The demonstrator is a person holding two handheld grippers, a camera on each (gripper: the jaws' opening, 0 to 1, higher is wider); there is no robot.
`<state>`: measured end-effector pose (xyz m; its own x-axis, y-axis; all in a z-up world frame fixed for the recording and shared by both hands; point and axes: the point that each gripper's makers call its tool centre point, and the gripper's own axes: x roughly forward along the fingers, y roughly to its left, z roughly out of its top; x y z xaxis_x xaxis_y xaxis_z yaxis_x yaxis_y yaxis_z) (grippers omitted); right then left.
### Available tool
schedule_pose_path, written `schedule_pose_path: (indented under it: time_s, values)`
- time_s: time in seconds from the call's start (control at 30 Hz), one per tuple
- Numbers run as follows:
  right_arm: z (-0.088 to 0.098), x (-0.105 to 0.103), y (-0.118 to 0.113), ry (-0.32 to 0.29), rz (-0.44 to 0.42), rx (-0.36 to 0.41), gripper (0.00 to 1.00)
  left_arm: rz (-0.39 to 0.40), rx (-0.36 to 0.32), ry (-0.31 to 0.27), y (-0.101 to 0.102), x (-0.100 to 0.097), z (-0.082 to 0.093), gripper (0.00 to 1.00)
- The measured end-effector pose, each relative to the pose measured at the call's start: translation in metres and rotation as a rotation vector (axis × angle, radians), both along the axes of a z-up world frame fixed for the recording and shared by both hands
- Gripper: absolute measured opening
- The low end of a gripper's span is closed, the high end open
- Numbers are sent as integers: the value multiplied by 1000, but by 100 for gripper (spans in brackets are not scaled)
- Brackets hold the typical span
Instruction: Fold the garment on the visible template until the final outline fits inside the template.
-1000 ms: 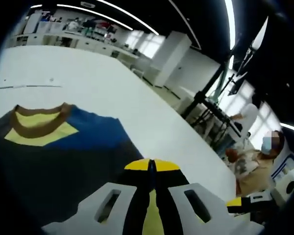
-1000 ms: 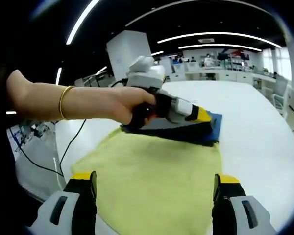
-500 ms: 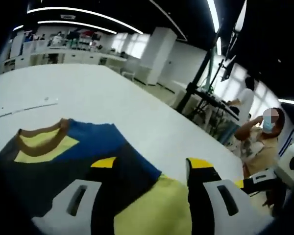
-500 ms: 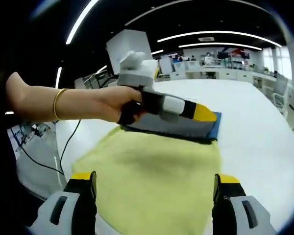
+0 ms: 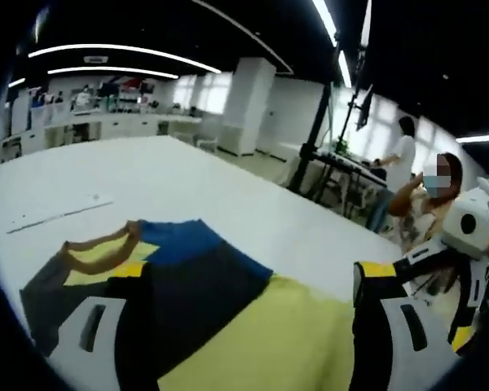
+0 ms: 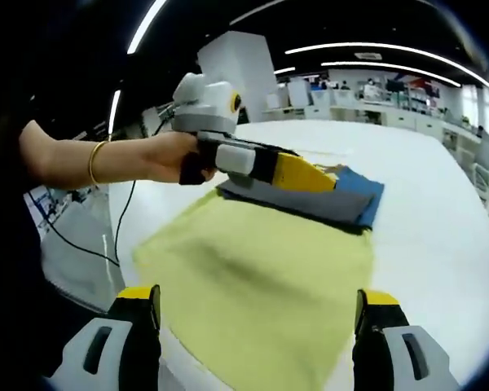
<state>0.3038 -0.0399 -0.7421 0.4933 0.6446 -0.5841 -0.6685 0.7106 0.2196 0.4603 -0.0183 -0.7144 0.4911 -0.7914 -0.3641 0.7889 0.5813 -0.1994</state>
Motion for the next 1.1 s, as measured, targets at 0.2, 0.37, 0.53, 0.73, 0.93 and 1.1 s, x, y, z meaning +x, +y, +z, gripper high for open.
schedule_pose_path:
  time_s: [0.2,0.37,0.53,0.73,0.93,1.1]
  values:
    - [3,-9,-1,10,55,-20,99,-35,25,-32,19,-18,8,99]
    - [7,-13,-6,-6,83,-39,99,-74,50,-52,37,-33,15,99]
    - [7,-18,-14,-7,113,-78,99,-78,30,-50,66,-48,24,99]
    - [6,-26,-16,5,148,-101,98,-64,47,-57,95,-65,28,99]
    - [4,-35,-19,-6,181,-119,95,-57,54,-79,118,-87,29,96]
    - [-4,-44,-22,7,196,-137,88,-59,78,-60,135,-110,19,92]
